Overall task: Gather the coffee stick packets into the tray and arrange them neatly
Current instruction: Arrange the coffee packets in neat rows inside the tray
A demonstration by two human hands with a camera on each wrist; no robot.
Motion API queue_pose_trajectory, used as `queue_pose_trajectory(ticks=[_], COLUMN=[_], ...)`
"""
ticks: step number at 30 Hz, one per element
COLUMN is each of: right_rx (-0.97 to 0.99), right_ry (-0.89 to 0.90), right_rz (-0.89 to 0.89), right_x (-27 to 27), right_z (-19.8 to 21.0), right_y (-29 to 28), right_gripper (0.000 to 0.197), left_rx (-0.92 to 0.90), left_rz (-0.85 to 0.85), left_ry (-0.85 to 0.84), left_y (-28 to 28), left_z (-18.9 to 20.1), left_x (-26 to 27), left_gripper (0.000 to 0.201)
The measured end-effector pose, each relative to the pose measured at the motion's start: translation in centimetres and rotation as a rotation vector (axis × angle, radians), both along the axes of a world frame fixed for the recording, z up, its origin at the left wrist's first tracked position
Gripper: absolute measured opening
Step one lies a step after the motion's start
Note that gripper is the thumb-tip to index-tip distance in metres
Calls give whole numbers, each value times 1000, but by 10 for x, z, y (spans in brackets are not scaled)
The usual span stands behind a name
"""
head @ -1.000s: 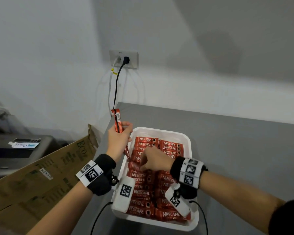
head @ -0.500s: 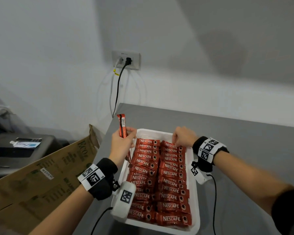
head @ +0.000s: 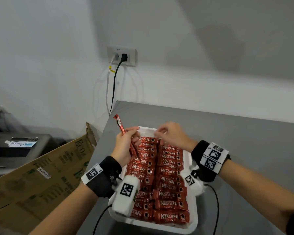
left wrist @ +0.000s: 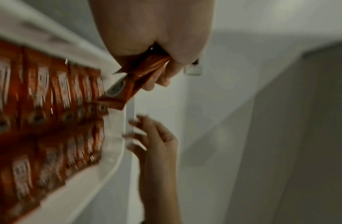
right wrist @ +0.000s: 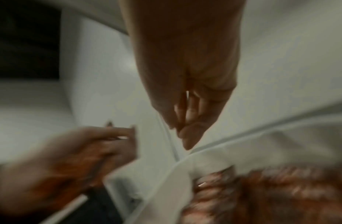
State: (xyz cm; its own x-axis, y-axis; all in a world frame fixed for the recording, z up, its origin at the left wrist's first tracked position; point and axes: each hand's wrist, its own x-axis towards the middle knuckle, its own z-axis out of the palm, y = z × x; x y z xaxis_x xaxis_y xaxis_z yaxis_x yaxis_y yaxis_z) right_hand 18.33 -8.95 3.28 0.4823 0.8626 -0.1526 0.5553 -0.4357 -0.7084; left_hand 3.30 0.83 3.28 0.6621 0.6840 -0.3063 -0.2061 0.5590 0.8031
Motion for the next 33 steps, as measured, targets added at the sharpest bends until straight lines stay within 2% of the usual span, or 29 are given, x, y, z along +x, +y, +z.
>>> queue_pose_trajectory(ticks=[2, 3, 6, 8, 11, 13, 15, 20, 22, 25, 27, 29, 31, 33], right_rx=[25, 23, 119, 186, 216, 261, 282, 325, 372, 373, 386, 356, 373, 469], right_ry=[303, 344, 319, 335, 325, 319, 294, 271, 256, 77, 110, 78, -27, -76], right_rz=[114, 155, 111, 67, -2, -76, -112, -132, -176, -250, -285, -209, -106, -59], right_x=[-36, -47, -56, -53, -47, -44, -42, -44, -46, -39, -32, -28, -28, -28], right_z=[7, 6, 2, 1, -4, -7, -8, -9, -9, -8, -5, -3, -2, -2], right_y=[-1, -2, -4, -7, -16, -21, -24, -23, -21, -20, -21, -24, -27, -28], right_gripper=[54, 57, 24, 11, 5, 16, 20, 19, 13, 13, 14, 11, 9, 15], left_rx=[-3, 58, 236, 217, 128, 117, 155, 345, 366, 357, 342, 322, 328, 344], left_rz=[13, 28, 41, 0, -58, -41, -47, -234, -201, -121, -114, -117, -87, -81], left_ry=[-11, -6, 29, 42, 63, 129, 167, 157, 164, 192, 216, 222, 216, 202], left_y=[-5, -8, -14, -16, -14, -11, -8, -16, -17, -14, -10, -8, -7, -7], left_z=[5, 7, 10, 7, 1, -3, -7, -2, -2, -5, -6, -6, -7, -5], left_x=[9, 13, 17, 15, 10, 7, 2, -5, -5, -7, -8, -8, -7, -7], left_gripper=[16, 18, 21, 20, 22, 25, 23, 11, 4, 18, 13, 4, 12, 15])
